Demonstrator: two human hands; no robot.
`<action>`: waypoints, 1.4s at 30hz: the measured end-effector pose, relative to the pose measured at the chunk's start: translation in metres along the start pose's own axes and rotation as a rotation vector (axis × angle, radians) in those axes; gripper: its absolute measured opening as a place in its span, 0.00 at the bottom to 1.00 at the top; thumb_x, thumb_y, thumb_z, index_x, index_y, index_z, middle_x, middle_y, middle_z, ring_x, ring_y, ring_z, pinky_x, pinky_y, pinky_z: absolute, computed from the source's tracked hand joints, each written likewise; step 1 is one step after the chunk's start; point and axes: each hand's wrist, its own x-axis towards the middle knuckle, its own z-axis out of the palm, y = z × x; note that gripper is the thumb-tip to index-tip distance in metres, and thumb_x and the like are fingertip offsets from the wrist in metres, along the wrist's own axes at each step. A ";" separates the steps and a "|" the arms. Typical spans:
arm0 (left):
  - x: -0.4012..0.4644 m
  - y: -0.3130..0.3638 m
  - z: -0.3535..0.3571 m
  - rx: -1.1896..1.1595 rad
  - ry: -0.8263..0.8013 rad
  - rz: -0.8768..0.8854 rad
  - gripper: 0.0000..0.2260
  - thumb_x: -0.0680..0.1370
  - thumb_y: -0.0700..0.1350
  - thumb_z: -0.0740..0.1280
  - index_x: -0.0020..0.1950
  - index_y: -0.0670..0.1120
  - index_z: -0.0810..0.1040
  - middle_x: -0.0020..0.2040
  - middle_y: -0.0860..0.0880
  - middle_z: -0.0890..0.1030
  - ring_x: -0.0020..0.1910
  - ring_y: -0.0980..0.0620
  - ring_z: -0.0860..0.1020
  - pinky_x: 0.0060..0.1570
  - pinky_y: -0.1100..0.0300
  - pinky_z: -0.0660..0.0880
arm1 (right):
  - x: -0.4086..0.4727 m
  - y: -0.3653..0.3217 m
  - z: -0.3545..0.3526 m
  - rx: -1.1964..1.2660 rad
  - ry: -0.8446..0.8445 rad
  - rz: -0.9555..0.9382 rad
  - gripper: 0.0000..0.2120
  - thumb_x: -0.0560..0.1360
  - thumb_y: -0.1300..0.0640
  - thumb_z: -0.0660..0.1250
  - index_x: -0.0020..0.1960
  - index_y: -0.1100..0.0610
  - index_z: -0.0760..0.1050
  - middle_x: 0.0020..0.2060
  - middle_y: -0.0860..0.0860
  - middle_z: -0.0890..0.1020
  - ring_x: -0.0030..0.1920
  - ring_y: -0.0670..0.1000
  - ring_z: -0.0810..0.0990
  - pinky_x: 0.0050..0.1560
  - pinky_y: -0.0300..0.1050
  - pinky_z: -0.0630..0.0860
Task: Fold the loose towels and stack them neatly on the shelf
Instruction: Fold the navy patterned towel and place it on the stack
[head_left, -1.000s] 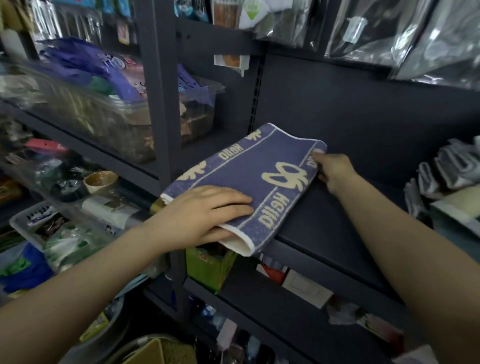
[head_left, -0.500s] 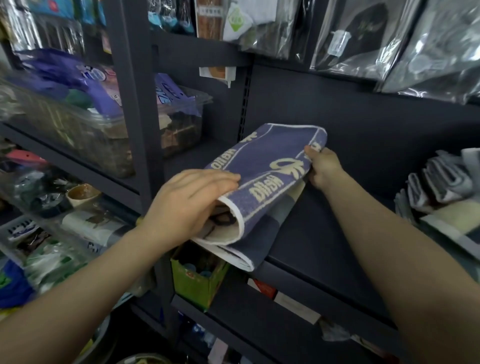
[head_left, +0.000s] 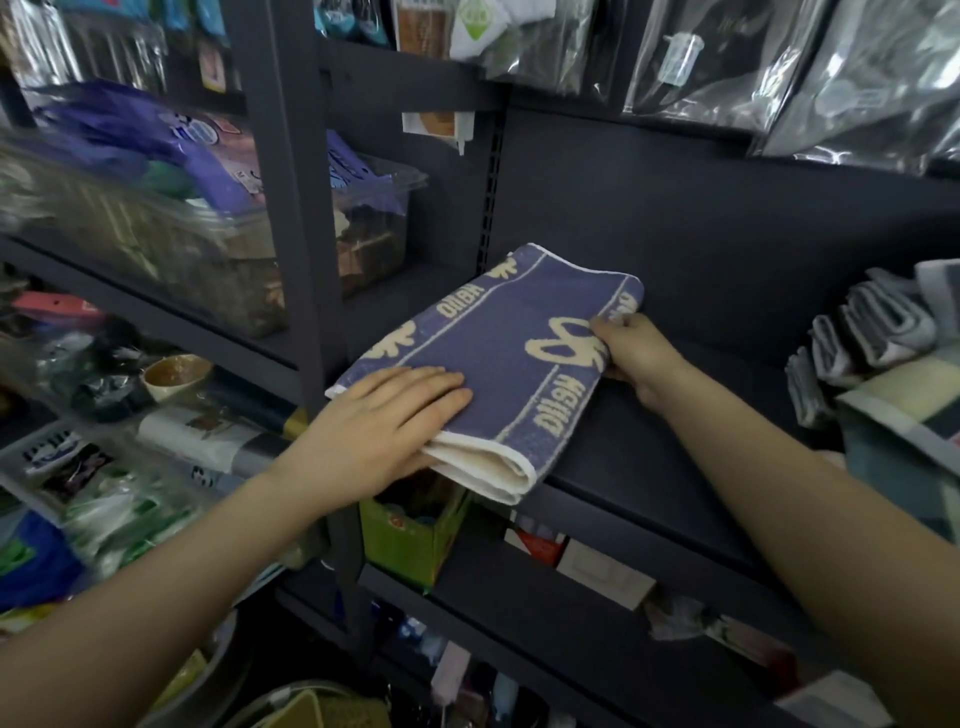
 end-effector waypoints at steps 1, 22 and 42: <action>-0.002 -0.002 0.000 0.004 0.025 -0.005 0.20 0.77 0.50 0.57 0.63 0.41 0.74 0.59 0.42 0.79 0.58 0.43 0.78 0.60 0.51 0.70 | -0.003 -0.001 0.002 -0.001 -0.017 -0.008 0.11 0.79 0.58 0.59 0.61 0.58 0.68 0.43 0.50 0.78 0.40 0.47 0.78 0.33 0.39 0.78; 0.022 -0.025 0.001 -0.017 0.259 0.104 0.15 0.81 0.44 0.56 0.54 0.43 0.81 0.56 0.46 0.81 0.56 0.45 0.79 0.56 0.52 0.75 | 0.052 -0.035 0.014 0.179 0.118 0.054 0.16 0.75 0.65 0.65 0.61 0.67 0.69 0.54 0.63 0.78 0.47 0.58 0.79 0.51 0.57 0.77; 0.052 -0.036 0.005 -0.291 -0.459 -0.384 0.42 0.66 0.72 0.41 0.76 0.52 0.50 0.77 0.51 0.51 0.75 0.53 0.53 0.70 0.61 0.50 | 0.026 -0.052 0.029 -0.936 0.084 -0.605 0.25 0.73 0.63 0.61 0.70 0.60 0.63 0.68 0.61 0.66 0.68 0.61 0.64 0.67 0.47 0.61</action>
